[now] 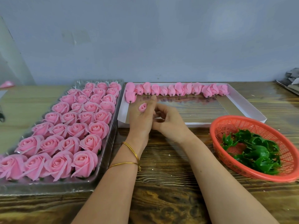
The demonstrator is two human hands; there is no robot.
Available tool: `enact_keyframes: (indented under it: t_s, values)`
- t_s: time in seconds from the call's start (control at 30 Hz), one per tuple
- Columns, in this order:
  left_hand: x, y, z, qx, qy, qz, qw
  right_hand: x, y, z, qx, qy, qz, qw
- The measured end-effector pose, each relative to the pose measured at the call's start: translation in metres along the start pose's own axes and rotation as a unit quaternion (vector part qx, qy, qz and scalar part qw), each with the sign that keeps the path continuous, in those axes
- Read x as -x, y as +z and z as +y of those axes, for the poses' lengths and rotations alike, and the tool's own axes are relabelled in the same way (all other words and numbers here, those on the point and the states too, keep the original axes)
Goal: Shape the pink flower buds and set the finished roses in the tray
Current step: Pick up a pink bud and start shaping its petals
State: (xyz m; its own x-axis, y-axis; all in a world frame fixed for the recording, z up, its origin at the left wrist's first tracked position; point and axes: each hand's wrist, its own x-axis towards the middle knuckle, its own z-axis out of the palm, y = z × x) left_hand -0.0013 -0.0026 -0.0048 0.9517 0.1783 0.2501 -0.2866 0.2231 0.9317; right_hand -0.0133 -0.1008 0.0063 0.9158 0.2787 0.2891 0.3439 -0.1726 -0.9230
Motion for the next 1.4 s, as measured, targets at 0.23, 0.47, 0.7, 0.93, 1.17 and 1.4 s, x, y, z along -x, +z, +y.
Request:
enact_keyframes:
  t_s: [0.23, 0.47, 0.7, 0.93, 1.17, 1.4]
  values:
    - [-0.001, 0.002, -0.002, 0.019, -0.025, 0.020, 0.999, -0.002, 0.004, 0.005, -0.008, 0.011, 0.039, 0.999]
    - [0.002, -0.001, 0.003, 0.022, -0.001, -0.006, 1.000, 0.000, 0.002, 0.000, -0.015, 0.006, 0.031, 0.999]
    - [0.003, -0.001, 0.005, 0.008, -0.006, -0.013, 1.000, 0.003, -0.002, -0.009, -0.027, 0.023, 0.009, 0.999]
    - [0.003, -0.001, 0.005, -0.089, 0.076, 0.004, 0.993, -0.001, 0.000, -0.010, -0.047, 0.058, 0.068, 0.995]
    - [0.002, 0.000, -0.002, -0.227, 0.133, 0.020, 0.965, -0.002, 0.000, -0.011, -0.105, 0.058, 0.107, 0.987]
    - [0.008, 0.004, -0.002, -0.218, 0.142, 0.004, 0.965, -0.001, 0.001, -0.012, -0.062, 0.062, 0.102, 0.991]
